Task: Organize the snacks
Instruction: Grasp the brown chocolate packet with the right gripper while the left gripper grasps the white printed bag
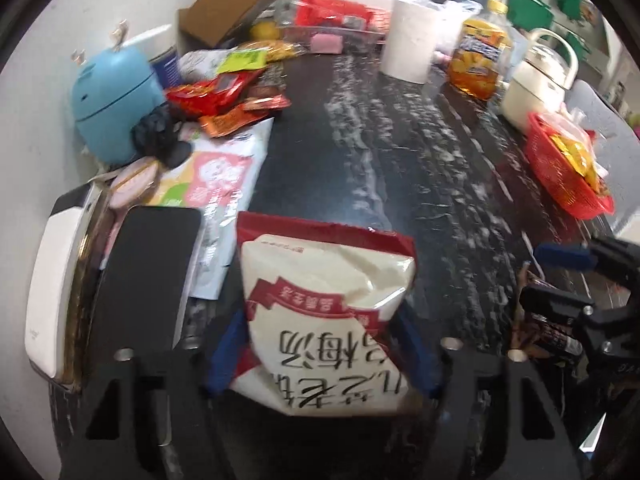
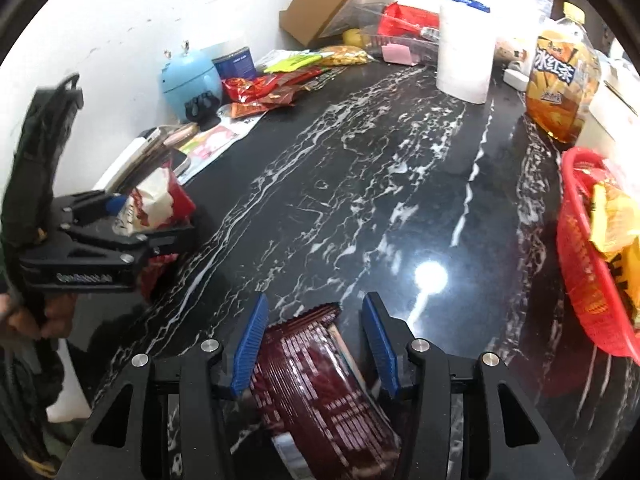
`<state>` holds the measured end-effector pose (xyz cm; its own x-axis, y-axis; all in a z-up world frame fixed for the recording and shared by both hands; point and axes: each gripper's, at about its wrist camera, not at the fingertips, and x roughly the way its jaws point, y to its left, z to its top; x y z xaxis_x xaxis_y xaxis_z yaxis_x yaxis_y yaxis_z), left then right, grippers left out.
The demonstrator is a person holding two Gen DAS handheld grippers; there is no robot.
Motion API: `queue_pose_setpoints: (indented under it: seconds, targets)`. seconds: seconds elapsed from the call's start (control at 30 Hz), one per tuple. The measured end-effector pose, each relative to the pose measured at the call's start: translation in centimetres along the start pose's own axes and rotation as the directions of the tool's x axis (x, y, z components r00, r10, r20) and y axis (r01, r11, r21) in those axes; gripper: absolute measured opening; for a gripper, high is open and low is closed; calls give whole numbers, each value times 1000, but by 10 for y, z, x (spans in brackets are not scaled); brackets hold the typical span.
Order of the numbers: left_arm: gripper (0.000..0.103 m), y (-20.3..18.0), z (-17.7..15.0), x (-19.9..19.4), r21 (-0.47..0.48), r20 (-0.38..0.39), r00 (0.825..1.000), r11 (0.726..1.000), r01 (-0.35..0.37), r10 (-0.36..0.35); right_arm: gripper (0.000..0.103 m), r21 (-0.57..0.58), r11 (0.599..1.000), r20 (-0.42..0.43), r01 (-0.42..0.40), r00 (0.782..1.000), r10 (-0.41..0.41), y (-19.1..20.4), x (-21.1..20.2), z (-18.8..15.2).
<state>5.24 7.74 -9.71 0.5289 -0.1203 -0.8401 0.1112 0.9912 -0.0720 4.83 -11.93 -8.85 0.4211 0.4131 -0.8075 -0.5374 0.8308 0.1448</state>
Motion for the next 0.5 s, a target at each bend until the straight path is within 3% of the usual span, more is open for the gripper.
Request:
queue_pose_setpoints:
  seconds: [0.1,0.17,0.5]
  targets:
    - [64,-19,-1,-1,55,5,1000,998,29,-29,69,-17,1000,21,7,1000,-7,-1,-11,-5]
    - [64,-29,-1,-1,81,-1,999,995,53,-53,72,-18,1000,22,-8,1000,8,-4,-19,-12]
    - [64,-45,-5,-2,97,-21,997,993,69,-68,73,-32,998,-64,-52,997,50,-5,-13,-36]
